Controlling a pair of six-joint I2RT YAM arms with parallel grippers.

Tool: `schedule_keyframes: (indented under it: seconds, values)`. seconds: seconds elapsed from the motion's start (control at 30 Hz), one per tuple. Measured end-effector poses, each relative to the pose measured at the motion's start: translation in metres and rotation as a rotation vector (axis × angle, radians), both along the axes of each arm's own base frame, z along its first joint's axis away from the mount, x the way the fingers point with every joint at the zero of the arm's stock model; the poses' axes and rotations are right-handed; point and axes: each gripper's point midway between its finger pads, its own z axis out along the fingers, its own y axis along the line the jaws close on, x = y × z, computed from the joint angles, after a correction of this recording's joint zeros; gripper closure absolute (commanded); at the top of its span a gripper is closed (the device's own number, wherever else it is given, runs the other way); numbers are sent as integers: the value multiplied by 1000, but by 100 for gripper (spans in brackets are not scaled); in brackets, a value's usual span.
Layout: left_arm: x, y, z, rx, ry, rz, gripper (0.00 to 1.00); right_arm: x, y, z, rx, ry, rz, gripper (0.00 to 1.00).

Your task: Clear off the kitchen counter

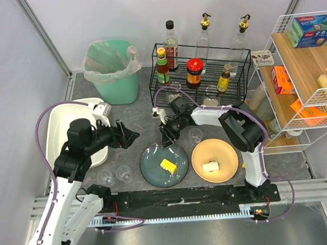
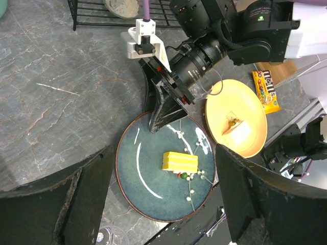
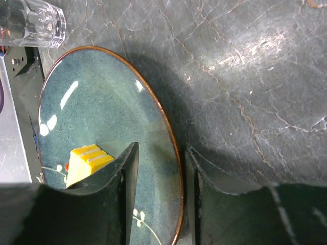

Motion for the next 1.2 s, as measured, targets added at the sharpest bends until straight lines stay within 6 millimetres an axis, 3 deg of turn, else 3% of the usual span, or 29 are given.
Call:
schedule_keyframes:
  seconds: [0.33,0.63,0.93,1.2]
  values:
    - [-1,0,2,-2,-7,0,14,-4,2,-5,13,86,1,100]
    - [-2,0,2,-3,-10,0,14,-2,3,3,28,166,-53,100]
    - [-2,1,3,-3,-11,0,14,22,-3,7,42,175,-221,100]
    - [-1,1,2,-1,-12,6,14,41,-3,28,87,103,-372,100]
